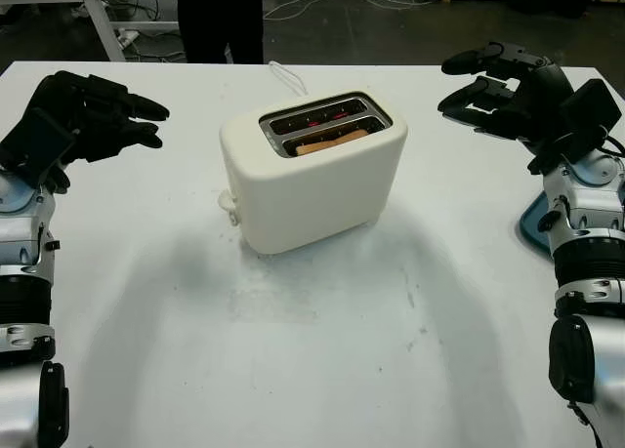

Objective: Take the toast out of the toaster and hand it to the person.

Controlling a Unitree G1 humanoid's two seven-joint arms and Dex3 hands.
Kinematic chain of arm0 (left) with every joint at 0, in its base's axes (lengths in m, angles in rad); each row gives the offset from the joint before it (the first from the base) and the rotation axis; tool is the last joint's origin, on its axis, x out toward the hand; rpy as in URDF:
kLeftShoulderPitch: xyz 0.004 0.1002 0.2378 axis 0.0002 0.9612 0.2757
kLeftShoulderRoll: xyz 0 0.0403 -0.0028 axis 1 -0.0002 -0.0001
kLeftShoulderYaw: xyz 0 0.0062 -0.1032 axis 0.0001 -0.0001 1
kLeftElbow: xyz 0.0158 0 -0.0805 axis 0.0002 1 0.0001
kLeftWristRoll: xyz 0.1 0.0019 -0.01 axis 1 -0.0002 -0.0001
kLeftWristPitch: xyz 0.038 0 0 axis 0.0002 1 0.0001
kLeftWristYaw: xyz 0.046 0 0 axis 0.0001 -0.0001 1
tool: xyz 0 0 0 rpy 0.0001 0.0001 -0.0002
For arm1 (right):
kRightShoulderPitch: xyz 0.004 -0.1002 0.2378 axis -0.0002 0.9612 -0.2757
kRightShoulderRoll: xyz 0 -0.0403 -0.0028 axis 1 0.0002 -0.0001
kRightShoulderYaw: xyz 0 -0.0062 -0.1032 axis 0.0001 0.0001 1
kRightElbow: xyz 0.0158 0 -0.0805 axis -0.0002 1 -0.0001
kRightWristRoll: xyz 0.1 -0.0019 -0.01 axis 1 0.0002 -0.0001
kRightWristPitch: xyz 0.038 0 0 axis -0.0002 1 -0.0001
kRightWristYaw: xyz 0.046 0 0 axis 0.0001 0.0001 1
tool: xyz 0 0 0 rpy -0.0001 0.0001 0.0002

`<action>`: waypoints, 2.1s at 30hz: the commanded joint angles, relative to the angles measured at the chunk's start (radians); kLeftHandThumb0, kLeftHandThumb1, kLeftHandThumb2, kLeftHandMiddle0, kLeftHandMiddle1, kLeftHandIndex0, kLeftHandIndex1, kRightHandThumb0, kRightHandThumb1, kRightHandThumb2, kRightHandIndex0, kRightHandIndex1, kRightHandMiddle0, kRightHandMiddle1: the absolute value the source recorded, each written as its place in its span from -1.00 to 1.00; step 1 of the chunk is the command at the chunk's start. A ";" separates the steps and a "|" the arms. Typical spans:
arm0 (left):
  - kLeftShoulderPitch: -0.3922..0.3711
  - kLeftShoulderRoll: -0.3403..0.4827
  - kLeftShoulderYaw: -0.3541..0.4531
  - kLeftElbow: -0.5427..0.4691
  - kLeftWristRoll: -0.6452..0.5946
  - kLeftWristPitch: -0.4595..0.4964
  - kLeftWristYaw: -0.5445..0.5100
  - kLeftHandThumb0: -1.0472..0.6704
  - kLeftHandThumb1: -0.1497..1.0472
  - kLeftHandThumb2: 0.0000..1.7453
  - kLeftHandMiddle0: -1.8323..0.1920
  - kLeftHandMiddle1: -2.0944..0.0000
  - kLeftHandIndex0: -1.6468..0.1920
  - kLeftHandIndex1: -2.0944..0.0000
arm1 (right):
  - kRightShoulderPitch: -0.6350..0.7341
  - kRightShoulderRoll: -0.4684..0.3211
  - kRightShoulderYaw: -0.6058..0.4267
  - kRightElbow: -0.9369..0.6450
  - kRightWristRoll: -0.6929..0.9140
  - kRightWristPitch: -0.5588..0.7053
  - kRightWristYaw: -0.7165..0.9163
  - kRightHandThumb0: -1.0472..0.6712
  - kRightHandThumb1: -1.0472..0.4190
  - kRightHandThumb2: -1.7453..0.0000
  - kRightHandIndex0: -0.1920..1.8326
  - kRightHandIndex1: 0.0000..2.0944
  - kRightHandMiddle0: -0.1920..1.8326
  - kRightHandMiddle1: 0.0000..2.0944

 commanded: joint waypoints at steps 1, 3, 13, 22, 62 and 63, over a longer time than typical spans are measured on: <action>0.012 0.003 0.002 -0.013 0.000 0.008 0.000 -1.00 0.54 -0.99 -0.47 0.60 -0.72 1.00 | 0.009 -0.003 0.003 -0.023 0.000 0.021 -0.008 -0.55 -0.45 1.00 -0.21 0.03 -0.20 -0.31; 0.016 0.004 0.003 -0.022 -0.001 0.019 0.000 -1.00 0.54 -1.00 -0.47 0.60 -0.71 1.00 | 0.010 -0.004 0.002 -0.015 0.001 0.003 0.001 -0.54 -0.45 1.00 -0.22 0.03 -0.20 -0.31; 0.025 0.008 0.001 -0.052 0.006 0.043 0.000 -1.00 0.56 -0.99 -0.45 0.61 -0.68 1.00 | 0.022 -0.004 0.003 -0.022 -0.016 -0.004 -0.022 -0.58 -0.47 0.99 -0.19 -0.02 -0.17 -0.34; 0.020 0.008 0.002 -0.039 0.005 0.034 -0.002 -1.00 0.57 -1.00 -0.44 0.60 -0.68 1.00 | 0.020 -0.001 0.007 -0.029 -0.016 0.013 -0.025 -0.61 -0.46 1.00 -0.22 -0.01 -0.17 -0.37; 0.032 0.011 0.002 -0.062 0.012 0.051 -0.004 -1.00 0.56 -0.99 -0.46 0.61 -0.68 1.00 | 0.021 -0.003 0.007 -0.066 0.002 0.025 -0.008 -0.54 -0.45 1.00 -0.21 0.04 -0.16 -0.32; 0.032 0.012 0.002 -0.066 0.012 0.057 -0.003 -1.00 0.56 -0.99 -0.46 0.61 -0.68 1.00 | 0.022 -0.002 0.007 -0.069 0.004 0.026 -0.008 -0.54 -0.45 1.00 -0.21 0.04 -0.16 -0.32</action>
